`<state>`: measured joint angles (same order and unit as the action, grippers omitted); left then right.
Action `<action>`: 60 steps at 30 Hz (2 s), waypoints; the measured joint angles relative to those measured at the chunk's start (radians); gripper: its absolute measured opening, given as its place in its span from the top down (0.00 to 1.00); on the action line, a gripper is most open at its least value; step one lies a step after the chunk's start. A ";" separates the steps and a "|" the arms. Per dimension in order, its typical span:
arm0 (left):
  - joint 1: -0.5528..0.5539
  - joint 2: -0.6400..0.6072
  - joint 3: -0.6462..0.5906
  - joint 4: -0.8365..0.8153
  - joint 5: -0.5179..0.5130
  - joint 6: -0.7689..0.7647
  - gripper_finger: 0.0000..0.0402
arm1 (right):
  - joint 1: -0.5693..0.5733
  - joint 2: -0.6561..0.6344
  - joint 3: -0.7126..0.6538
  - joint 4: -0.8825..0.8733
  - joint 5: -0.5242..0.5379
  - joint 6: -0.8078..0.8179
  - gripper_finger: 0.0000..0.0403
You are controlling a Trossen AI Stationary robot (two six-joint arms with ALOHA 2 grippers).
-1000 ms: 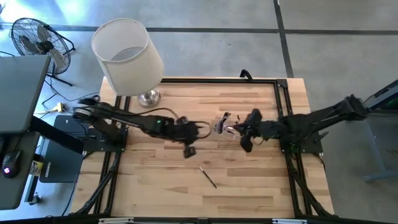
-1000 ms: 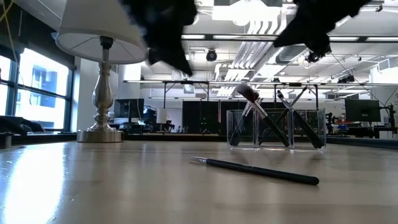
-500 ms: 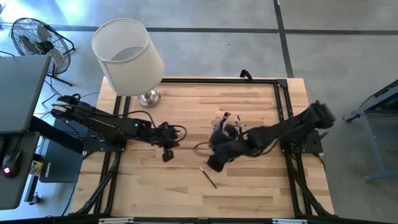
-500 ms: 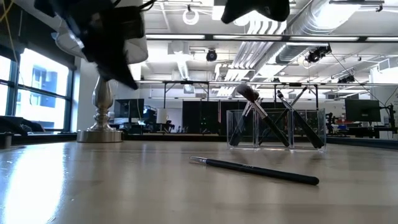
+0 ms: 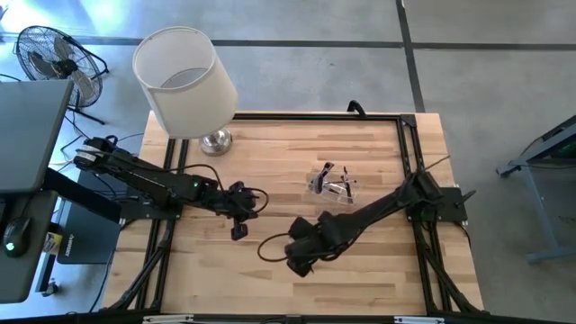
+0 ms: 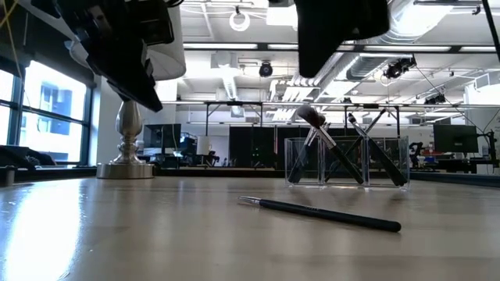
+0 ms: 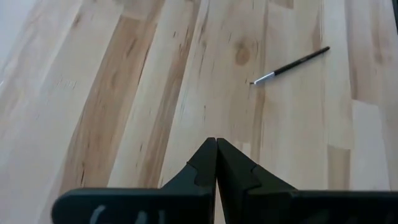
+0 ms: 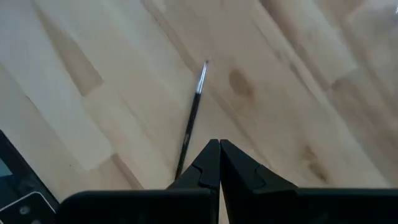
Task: Put items in baskets/containers
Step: Put the black liner brush into the transparent organizer
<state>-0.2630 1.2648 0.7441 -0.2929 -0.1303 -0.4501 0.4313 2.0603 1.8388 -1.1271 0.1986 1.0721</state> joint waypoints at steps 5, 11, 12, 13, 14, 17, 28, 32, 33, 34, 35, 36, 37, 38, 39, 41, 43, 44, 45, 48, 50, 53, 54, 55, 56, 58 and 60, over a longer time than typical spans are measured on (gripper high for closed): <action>0.000 0.000 0.000 0.005 0.025 0.000 1.00 | 0.010 0.003 -0.069 0.006 -0.007 0.056 1.00; 0.000 0.000 0.000 0.014 0.024 -0.011 1.00 | 0.043 0.004 -0.147 0.119 -0.039 0.154 1.00; 0.000 0.000 0.000 0.014 0.025 -0.021 1.00 | 0.056 0.004 -0.157 0.151 -0.041 0.164 1.00; 0.000 0.000 0.000 0.014 0.025 -0.026 1.00 | 0.070 0.003 -0.166 0.182 -0.041 0.178 1.00; 0.000 0.000 0.000 0.014 0.025 -0.028 1.00 | 0.085 0.003 -0.174 0.207 -0.037 0.191 1.00; 0.000 0.000 0.000 0.014 0.050 -0.028 1.00 | 0.133 0.003 -0.186 0.234 0.011 0.267 1.00; 0.000 0.000 0.000 0.012 0.092 -0.028 1.00 | 0.264 0.028 -0.183 0.339 0.122 0.390 1.00; 0.000 0.001 0.000 0.013 0.090 0.001 1.00 | 0.271 0.051 -0.183 0.355 0.107 0.388 1.00; 0.000 0.001 0.000 0.013 0.090 0.009 1.00 | 0.271 0.057 -0.183 0.352 0.109 0.383 1.00; 0.000 0.001 0.000 0.013 0.090 0.016 1.00 | 0.271 0.061 -0.185 0.343 0.111 0.371 1.00; 0.000 0.005 0.000 0.014 0.089 0.023 1.00 | 0.270 0.063 -0.185 0.340 0.117 0.357 1.00; 0.000 0.010 0.001 0.014 0.089 0.032 1.00 | 0.265 0.064 -0.185 0.339 0.121 0.345 1.00; 0.000 0.014 0.001 0.012 0.088 0.044 1.00 | 0.259 0.064 -0.185 0.339 0.120 0.339 1.00; 0.000 0.015 0.001 0.007 0.088 0.060 1.00 | 0.252 0.064 -0.185 0.342 0.119 0.332 1.00; 0.000 0.015 0.001 0.008 0.090 0.076 1.00 | 0.244 0.064 -0.185 0.343 0.127 0.320 1.00; 0.000 0.015 0.002 0.009 0.100 0.105 1.00 | 0.229 0.064 -0.185 0.341 0.146 0.280 1.00; 0.000 0.015 0.001 0.002 0.108 0.131 1.00 | 0.216 0.064 -0.185 0.343 0.165 0.236 0.98; 0.000 0.015 0.001 0.003 0.110 0.143 1.00 | 0.210 0.064 -0.185 0.343 0.174 0.218 0.97; 0.000 0.015 0.002 0.005 0.110 0.155 1.00 | 0.205 0.064 -0.185 0.343 0.179 0.205 0.95; 0.000 0.015 0.001 0.006 0.111 0.170 1.00 | 0.190 0.064 -0.185 0.341 0.182 0.180 0.89; 0.000 0.015 0.002 0.006 0.112 0.189 1.00 | 0.182 0.064 -0.185 0.340 0.192 0.166 0.84; 0.000 0.015 0.001 0.006 0.114 0.217 1.00 | 0.175 0.067 -0.185 0.340 0.226 0.130 0.77; 0.001 0.015 0.002 0.006 0.114 0.220 1.00 | 0.175 0.067 -0.185 0.340 0.239 0.117 0.75; 0.001 0.015 0.002 0.006 0.114 0.221 1.00 | 0.176 0.071 -0.185 0.342 0.247 0.099 0.72; 0.001 0.014 0.001 0.006 0.114 0.221 1.00 | 0.176 0.076 -0.185 0.351 0.252 0.080 0.70; 0.001 0.014 0.001 0.006 0.114 0.221 1.00 | 0.176 0.088 -0.185 0.360 0.254 0.039 0.66; 0.001 0.014 0.001 0.006 0.113 0.224 1.00 | 0.175 0.104 -0.185 0.374 0.238 -0.016 0.63</action>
<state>-0.2623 1.2793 0.7454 -0.2867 -0.0170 -0.2262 0.6067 2.1647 1.6539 -0.7528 0.4362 1.0556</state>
